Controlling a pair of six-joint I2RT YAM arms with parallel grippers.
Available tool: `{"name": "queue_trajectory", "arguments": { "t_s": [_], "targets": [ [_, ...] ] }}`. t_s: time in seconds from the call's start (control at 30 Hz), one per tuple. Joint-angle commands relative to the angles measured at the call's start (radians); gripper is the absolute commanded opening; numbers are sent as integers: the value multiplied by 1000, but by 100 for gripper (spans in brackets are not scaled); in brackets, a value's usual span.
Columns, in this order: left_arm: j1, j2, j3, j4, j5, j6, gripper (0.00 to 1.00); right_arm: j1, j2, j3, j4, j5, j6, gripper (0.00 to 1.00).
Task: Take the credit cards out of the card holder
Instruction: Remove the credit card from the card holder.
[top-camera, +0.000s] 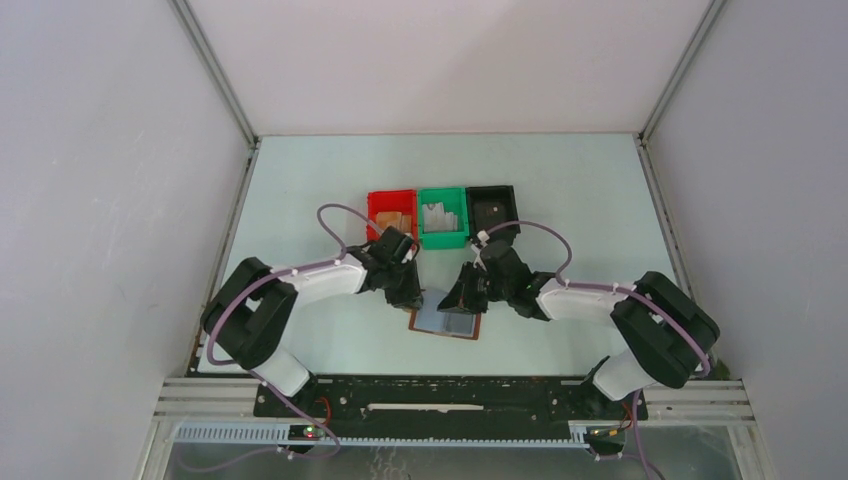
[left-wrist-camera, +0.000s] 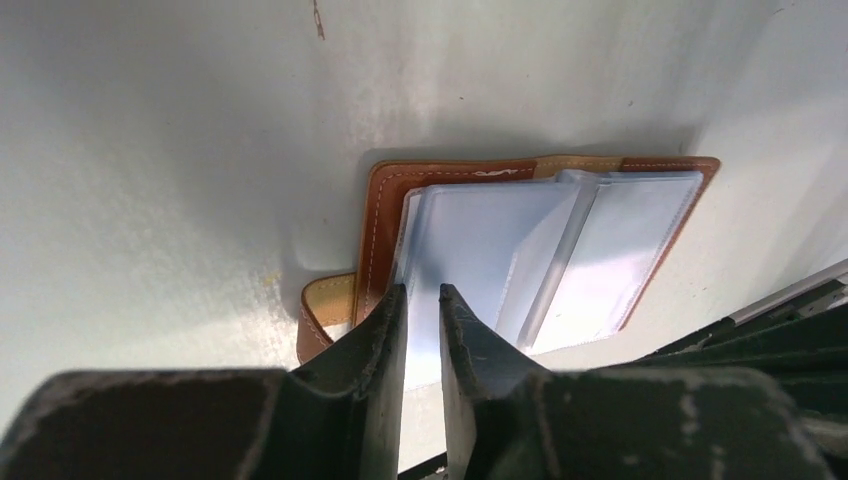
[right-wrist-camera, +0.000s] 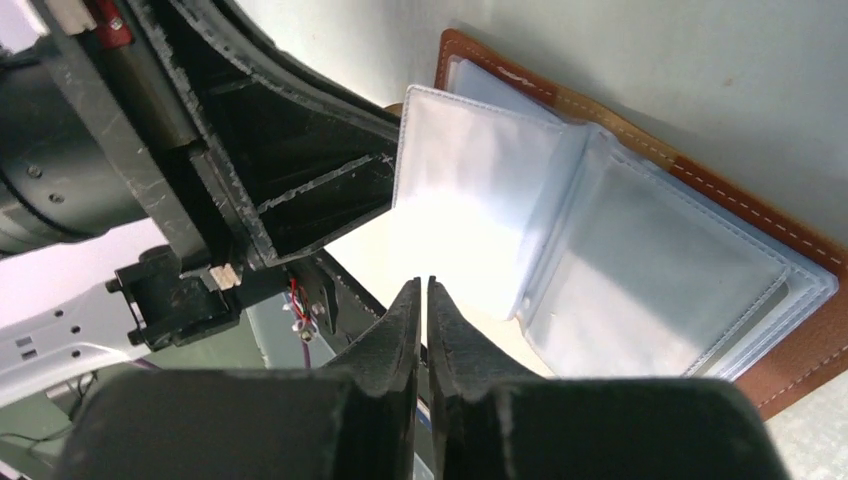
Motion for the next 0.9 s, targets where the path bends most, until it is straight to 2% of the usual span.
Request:
{"name": "queue_trajectory", "arguments": {
  "t_s": [0.0,0.1,0.27,0.43,0.6,0.77,0.87],
  "targets": [
    [1,7,-37,32,-15,-12,23,1,40,23,35,40,19,11],
    [0,-38,-33,-2,-42,-6,23,-4,83,28,64,48,47,9],
    [0,-180,-24,-25,-98,-4,25,-9,178,85,16,37,22,2],
    [-2,-263,-23,0,-58,-5,29,-31,98,84,-65,68,-24,2],
    [-20,-234,-20,84,103,22,29,-64,-109,27,-166,165,-51,9],
    [-62,-187,26,95,127,43,29,-107,-230,-85,-186,199,-15,23],
    [-65,-147,42,80,122,50,29,-117,-272,-139,-186,199,12,28]
  ]
}}
